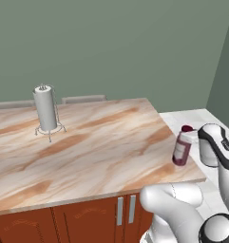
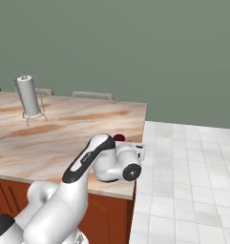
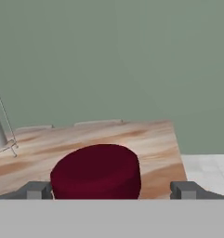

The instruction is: Pick the juice from the counter and place it in the open cabinet.

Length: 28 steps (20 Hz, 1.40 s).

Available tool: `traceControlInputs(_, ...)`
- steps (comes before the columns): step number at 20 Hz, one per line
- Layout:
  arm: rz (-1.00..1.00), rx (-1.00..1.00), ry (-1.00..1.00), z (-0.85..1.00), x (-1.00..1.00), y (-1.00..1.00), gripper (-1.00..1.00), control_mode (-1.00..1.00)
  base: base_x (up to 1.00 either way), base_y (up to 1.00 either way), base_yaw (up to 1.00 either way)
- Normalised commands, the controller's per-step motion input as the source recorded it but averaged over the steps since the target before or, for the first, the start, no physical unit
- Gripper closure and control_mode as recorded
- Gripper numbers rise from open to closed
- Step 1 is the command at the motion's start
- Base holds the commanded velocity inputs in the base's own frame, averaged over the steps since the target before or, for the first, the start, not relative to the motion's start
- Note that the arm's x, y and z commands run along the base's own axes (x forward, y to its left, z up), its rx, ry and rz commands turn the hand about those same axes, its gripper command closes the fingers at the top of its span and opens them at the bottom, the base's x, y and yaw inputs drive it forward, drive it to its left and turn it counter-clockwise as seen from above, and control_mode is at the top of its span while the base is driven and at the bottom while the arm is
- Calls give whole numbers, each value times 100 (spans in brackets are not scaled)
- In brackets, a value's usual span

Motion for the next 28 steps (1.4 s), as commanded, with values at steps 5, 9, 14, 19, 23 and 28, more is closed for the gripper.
traceControlInputs(5,0,0,0,-1,35,0,-100,-100,0,0,0)
traceControlInputs(9,0,0,0,-3,21,2,100,-100,0,0,0)
traceControlInputs(14,0,0,0,0,0,0,100,-100,0,0,0)
traceControlInputs(19,0,0,-1,22,-2,2,100,-100,0,0,0)
traceControlInputs(23,-2,0,-2,65,-1,15,100,-100,0,0,0)
traceControlInputs(28,-2,0,-1,87,-5,15,100,-100,0,0,0)
